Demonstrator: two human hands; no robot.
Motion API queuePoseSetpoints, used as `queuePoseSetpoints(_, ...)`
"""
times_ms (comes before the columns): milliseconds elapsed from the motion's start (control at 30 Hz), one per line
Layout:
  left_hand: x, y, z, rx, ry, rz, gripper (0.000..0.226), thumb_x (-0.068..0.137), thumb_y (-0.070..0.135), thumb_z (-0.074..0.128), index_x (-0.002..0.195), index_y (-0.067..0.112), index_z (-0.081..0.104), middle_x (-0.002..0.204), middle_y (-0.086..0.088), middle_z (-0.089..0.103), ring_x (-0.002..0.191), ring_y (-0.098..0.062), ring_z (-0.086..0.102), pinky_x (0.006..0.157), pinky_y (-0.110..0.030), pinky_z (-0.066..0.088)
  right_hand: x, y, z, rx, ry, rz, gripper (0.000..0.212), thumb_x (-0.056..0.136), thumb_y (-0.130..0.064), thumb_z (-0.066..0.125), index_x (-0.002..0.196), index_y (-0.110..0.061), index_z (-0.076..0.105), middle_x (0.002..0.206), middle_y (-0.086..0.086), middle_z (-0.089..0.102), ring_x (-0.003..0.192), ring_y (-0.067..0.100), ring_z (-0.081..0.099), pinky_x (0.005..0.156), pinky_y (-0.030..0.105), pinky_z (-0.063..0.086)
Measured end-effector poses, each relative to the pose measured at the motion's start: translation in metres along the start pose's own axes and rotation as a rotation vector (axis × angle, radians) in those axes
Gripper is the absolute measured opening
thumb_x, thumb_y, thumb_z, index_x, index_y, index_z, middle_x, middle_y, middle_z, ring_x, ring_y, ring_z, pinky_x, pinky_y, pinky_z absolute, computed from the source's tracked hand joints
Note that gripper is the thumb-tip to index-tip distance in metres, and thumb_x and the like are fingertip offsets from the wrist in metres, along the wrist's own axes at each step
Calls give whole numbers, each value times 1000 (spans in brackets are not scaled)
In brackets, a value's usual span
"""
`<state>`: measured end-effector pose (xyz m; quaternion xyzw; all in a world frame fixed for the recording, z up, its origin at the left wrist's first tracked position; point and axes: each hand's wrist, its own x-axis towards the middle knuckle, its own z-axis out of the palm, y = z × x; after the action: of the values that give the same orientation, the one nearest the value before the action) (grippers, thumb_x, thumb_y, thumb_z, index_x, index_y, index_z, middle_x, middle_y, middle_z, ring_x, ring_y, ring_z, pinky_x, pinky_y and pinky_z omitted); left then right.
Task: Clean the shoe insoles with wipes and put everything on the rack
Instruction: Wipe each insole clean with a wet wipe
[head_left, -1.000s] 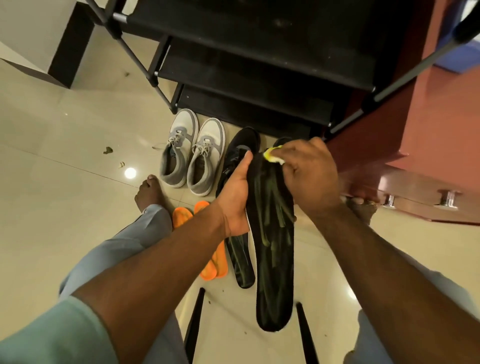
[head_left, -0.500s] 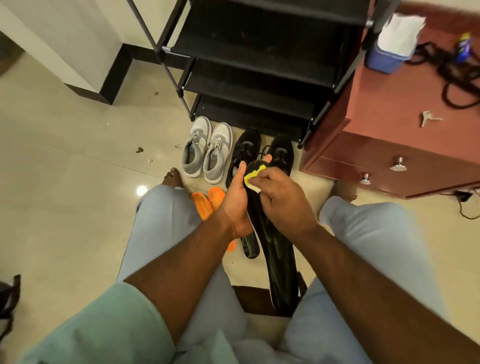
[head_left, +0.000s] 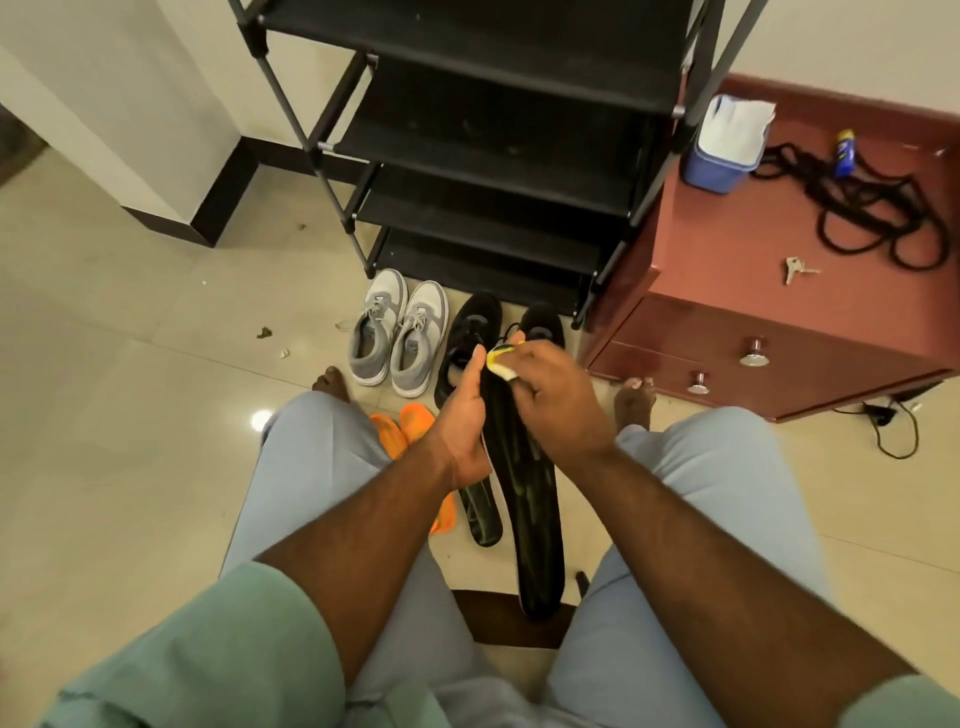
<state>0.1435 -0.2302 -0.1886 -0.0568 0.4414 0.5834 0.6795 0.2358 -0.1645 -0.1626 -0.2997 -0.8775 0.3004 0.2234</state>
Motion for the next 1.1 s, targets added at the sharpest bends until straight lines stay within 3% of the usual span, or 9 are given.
queuePoseSetpoints(67,6,1,-4,-5,10,-1,53,98,66,29,138,42,54,139,-5,59,128,-24,56,104,-42,45,2,0,4,-1,-70,-36,27,83,-2,52,102,-3,70,97,12,65,92,24,61,82,34,51)
queuePoseSetpoints(200,16,6,-2,31,19,-20,53,99,63,29,126,36,67,134,-7,63,124,-22,60,105,-40,44,17,26,6,-18,74,176,26,83,-2,54,103,-5,71,97,10,64,92,25,61,83,32,50)
queuePoseSetpoints(367,25,10,-7,24,19,-21,53,99,63,29,141,41,51,139,-3,60,128,-21,56,108,-40,42,14,20,13,39,-63,14,26,84,-3,56,105,-7,70,97,8,65,93,20,60,84,27,47)
queuePoseSetpoints(500,31,10,-4,42,6,-12,49,102,59,25,141,43,50,136,-2,62,125,-21,59,106,-41,45,22,38,14,-16,86,263,25,85,-15,57,104,-12,72,94,5,66,88,23,60,77,33,49)
queuePoseSetpoints(667,35,9,-7,-19,-9,-23,50,101,60,25,139,42,52,134,-4,64,122,-21,62,95,-38,51,14,24,20,-58,-28,98,29,84,-22,51,101,-13,73,91,2,69,84,20,57,76,27,42)
queuePoseSetpoints(800,35,6,-1,59,3,-88,60,97,65,32,136,29,59,131,-10,65,116,-23,64,96,-39,52,25,38,14,-52,130,347,22,86,-19,59,104,-15,72,93,3,69,86,24,56,75,29,41)
queuePoseSetpoints(1000,33,14,-6,14,0,-23,49,101,61,25,136,45,54,128,-2,68,115,-19,66,86,-36,55,3,15,24,-66,-54,123,24,80,-15,59,101,-12,71,91,3,68,83,22,55,71,35,47)
queuePoseSetpoints(1100,33,13,-6,22,-16,-6,49,103,57,24,141,41,50,132,-2,65,121,-20,62,93,-37,52,14,26,23,-94,46,223,22,82,-11,58,101,-14,69,94,3,65,87,23,56,75,39,49)
